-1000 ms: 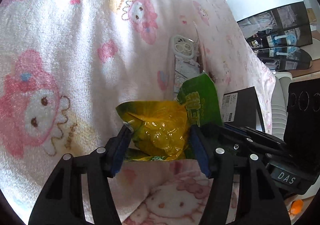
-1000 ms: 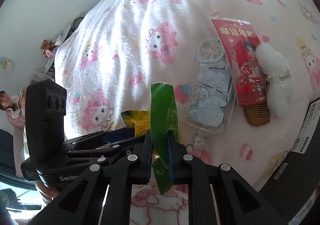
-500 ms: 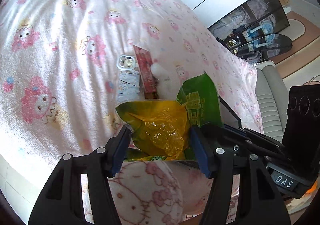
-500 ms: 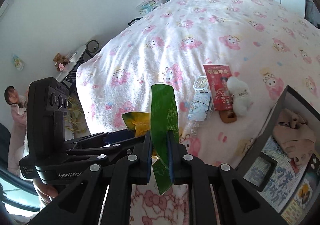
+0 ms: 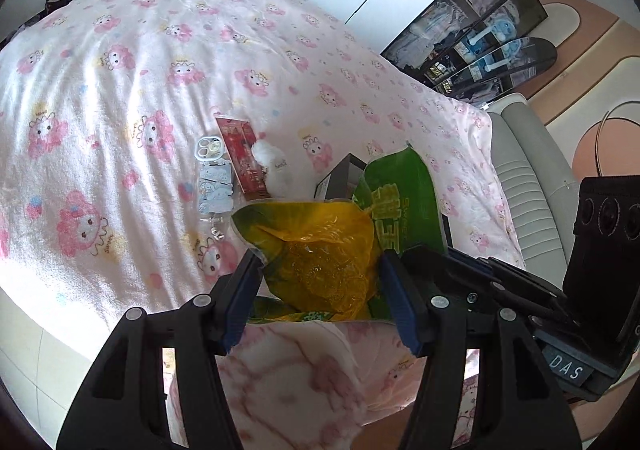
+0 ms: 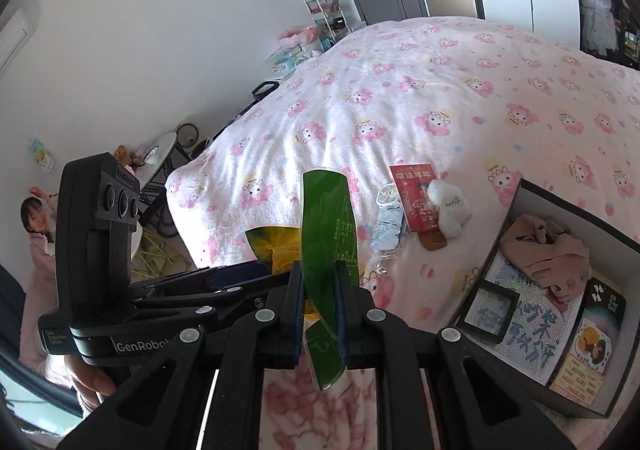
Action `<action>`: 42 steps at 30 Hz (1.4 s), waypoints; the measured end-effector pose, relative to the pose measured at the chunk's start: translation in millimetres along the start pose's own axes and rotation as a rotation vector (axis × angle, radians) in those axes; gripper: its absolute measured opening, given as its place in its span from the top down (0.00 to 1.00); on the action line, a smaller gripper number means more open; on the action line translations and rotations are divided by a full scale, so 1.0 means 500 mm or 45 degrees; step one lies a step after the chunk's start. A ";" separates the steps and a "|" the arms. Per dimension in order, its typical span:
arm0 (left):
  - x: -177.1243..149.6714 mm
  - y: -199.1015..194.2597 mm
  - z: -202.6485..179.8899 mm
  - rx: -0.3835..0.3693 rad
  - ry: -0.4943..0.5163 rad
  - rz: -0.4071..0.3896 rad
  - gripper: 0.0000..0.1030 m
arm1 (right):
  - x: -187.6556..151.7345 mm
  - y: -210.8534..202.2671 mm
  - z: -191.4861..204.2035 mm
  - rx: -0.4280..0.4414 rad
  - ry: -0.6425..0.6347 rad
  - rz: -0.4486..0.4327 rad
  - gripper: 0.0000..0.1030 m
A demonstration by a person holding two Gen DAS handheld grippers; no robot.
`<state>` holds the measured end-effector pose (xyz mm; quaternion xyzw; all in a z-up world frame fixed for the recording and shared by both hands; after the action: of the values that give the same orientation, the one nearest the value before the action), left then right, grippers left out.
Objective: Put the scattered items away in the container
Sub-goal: 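Lift the snack bag with the left gripper toward the black box, then lower the snack bag into the black box and open the left gripper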
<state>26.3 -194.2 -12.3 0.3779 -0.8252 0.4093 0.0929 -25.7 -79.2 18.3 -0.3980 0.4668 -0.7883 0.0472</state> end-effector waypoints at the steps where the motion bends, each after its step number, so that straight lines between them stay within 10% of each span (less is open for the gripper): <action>1: 0.003 -0.002 -0.019 0.014 0.033 -0.002 0.40 | 0.004 -0.013 -0.005 0.004 0.004 -0.013 0.88; 12: 0.020 0.141 -0.161 -0.066 0.159 0.113 0.40 | -0.004 -0.115 -0.144 -0.028 0.103 -0.178 0.88; 26: -0.113 0.609 -0.194 -0.167 0.168 0.591 0.41 | -0.160 0.022 -0.541 -0.278 0.524 0.069 0.88; 32: -0.155 0.591 -0.198 0.110 0.302 0.642 0.41 | -0.228 0.064 -0.554 -0.218 0.573 0.165 0.88; 42: -0.156 0.513 -0.231 0.150 0.336 0.464 0.44 | -0.261 -0.012 -0.539 -0.295 0.582 0.060 0.88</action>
<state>-116.8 31.8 -129.0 0.1707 -0.8352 0.5126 0.1024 -116.4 170.7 -120.1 -0.2011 0.5618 -0.7977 -0.0872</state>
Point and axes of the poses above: each gripper's, at about its wrist camera, not at the fingertips, and y roughly the way its jaws point, z to its left, x to its top, the point moved 3 cm from there along y, roughly the way its jaws point, and after that the axes turned 9 degrees about -x, right-handed, at the moved point
